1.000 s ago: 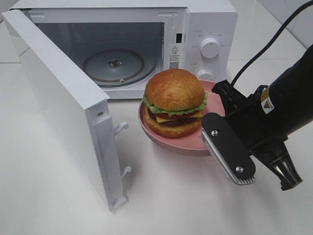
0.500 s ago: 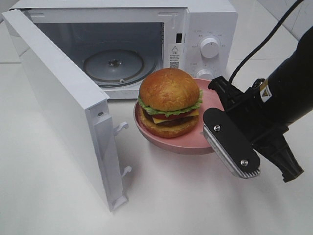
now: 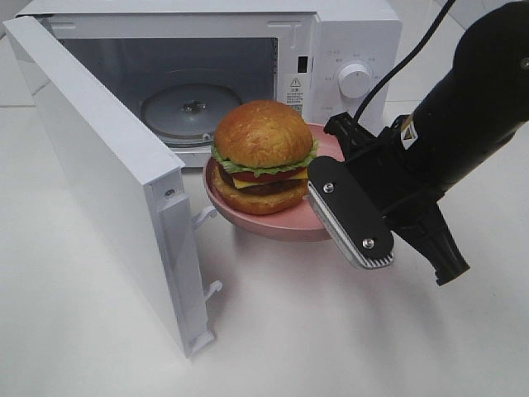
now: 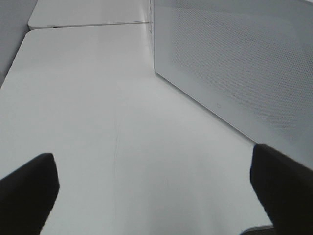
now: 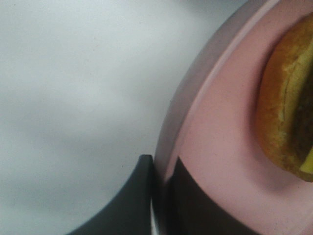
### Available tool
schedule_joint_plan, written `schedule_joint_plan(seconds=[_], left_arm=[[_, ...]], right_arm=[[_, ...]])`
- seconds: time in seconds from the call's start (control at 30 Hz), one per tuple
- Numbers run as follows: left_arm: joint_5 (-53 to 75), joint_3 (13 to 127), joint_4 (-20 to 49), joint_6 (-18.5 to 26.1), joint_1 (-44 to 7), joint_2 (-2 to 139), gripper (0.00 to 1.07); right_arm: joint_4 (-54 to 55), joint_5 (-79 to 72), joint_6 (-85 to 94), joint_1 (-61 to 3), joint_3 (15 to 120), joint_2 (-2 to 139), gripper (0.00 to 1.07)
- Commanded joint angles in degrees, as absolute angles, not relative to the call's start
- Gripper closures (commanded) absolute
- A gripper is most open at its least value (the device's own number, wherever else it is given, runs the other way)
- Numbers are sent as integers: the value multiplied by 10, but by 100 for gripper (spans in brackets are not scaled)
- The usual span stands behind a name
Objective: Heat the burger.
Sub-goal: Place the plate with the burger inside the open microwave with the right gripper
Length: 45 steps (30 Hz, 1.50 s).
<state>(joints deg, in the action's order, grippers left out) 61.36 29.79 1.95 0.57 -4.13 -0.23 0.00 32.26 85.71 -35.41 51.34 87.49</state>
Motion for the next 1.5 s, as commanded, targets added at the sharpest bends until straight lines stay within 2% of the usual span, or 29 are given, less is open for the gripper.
schedule_joint_plan(seconds=[0.03, 0.33, 1.2, 1.5], left_arm=[[612, 296, 20, 4, -41, -13, 7], [612, 296, 20, 4, -41, -13, 7], [612, 296, 20, 4, -41, -13, 7], [612, 296, 20, 5, -41, -13, 7]], right_arm=[[21, 297, 863, -355, 541, 888, 107], [24, 300, 865, -375, 605, 940, 107], [22, 337, 849, -375, 784, 1086, 107], [-7, 345, 794, -375, 855, 1134, 107]])
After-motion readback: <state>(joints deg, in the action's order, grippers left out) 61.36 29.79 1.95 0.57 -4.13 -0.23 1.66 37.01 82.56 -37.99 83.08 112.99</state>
